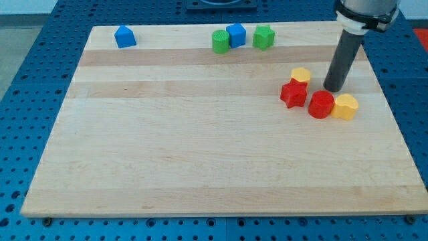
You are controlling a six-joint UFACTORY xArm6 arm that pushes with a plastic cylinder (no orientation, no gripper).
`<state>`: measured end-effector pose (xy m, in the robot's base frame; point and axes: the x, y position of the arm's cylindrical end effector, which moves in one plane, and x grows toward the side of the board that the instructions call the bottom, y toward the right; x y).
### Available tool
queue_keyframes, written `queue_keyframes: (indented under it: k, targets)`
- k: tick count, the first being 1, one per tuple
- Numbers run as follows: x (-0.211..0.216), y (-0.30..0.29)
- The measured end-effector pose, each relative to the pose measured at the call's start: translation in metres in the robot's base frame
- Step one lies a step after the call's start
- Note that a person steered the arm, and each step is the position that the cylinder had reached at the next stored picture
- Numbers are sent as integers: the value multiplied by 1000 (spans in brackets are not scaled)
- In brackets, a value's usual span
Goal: Push the red circle slightly down
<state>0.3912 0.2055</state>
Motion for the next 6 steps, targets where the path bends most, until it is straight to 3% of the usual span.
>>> queue_keyframes:
  k: [2,4,6]
  targets:
    - [37,-25]
    - [47,-54]
    - [80,-53]
